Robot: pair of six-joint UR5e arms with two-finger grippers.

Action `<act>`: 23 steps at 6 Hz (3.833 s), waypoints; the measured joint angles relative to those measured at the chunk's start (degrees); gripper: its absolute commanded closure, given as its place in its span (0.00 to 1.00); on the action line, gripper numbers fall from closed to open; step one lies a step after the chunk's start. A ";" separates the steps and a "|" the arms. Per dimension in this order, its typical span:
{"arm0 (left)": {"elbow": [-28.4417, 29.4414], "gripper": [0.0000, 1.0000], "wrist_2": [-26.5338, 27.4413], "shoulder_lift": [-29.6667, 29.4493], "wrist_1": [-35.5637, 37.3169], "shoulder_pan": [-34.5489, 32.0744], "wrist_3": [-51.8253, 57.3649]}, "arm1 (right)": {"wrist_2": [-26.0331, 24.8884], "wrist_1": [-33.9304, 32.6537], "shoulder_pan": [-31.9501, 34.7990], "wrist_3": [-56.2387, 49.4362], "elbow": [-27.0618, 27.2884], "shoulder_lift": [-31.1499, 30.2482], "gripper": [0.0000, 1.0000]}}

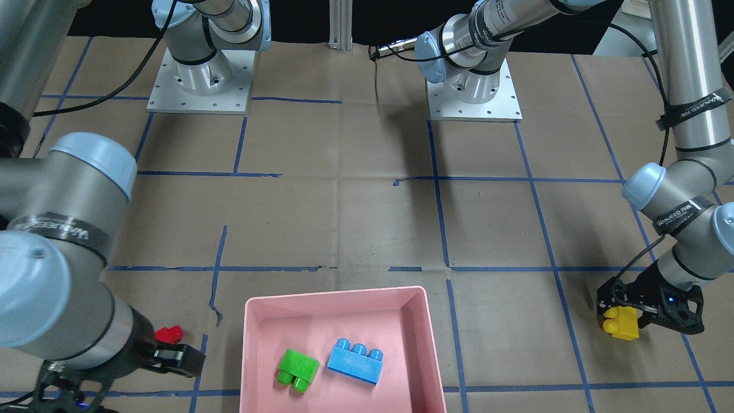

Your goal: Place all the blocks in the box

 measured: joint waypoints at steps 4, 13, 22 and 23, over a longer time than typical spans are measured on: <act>-0.02 1.00 -0.11 4.30 -0.70 -3.45 -10.25 | 0.12 -2.17 -6.33 -1.76 8.84 -1.23 0.01; 29.03 0.01 1.38 -5.79 -5.89 -42.37 -118.75 | 3.50 -16.55 -6.07 35.25 24.73 -0.52 0.10; 7.85 0.00 8.49 15.50 -22.00 -34.19 -53.43 | 4.45 -16.94 -6.03 38.73 24.14 0.18 0.86; 5.09 0.00 10.40 21.11 -29.47 -33.90 -47.44 | 4.38 -16.17 -6.08 38.76 21.84 -0.39 0.86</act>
